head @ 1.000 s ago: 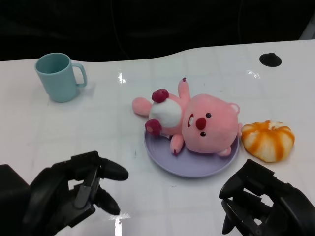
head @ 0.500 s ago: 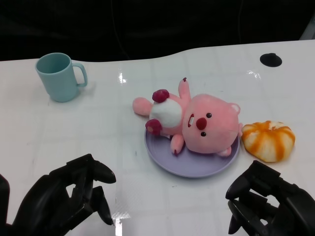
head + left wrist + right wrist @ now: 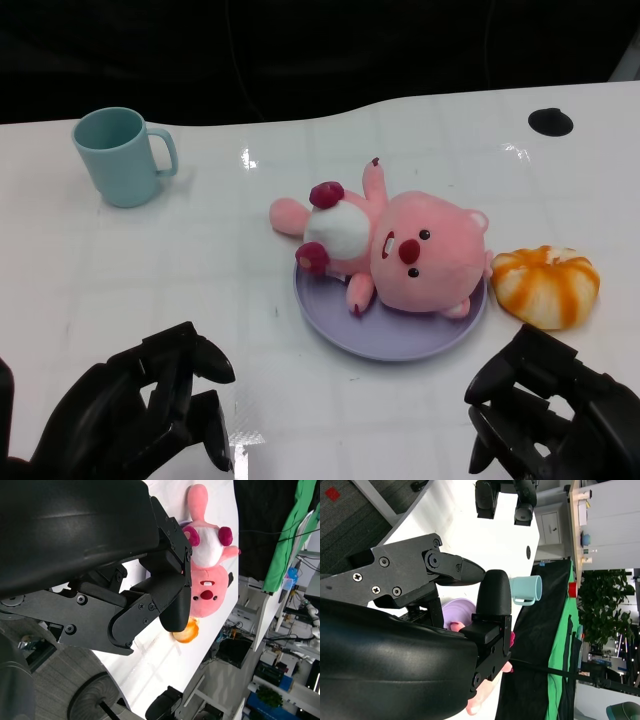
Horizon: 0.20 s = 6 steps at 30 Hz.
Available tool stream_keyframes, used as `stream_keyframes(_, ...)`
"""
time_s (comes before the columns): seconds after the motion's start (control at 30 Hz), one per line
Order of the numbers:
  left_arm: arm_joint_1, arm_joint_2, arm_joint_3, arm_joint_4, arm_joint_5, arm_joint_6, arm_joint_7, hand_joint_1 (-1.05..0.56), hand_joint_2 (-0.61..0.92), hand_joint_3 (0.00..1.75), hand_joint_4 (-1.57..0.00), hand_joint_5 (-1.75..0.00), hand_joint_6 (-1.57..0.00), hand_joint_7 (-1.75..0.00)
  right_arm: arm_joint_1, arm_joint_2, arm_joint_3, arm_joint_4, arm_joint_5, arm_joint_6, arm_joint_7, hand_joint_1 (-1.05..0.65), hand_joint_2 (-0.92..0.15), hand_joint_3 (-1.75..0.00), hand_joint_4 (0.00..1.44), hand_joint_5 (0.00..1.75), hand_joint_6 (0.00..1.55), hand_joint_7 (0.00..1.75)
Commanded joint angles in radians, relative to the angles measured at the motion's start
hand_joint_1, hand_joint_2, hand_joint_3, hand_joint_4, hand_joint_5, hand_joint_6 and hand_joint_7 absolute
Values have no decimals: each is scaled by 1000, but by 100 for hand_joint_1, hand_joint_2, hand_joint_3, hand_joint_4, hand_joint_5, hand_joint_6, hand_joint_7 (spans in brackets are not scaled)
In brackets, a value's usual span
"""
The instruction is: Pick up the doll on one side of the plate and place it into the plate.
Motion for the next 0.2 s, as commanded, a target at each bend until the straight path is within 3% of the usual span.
stream_keyframes(0.03, -11, 18, 4, 1, -4, -2, -11, -21, 54, 121, -84, -175, -69, -168, 9, -4, -9, -3, 12, -15, 1, -37, -92, -53, 57, 173, 47, 158)
stream_keyframes(0.2, -18, 24, 8, 0, -16, 17, -5, -21, 53, 122, -84, -175, -70, -167, 15, -2, -5, -9, 5, -17, -4, -37, -92, -53, 58, 173, 48, 158)
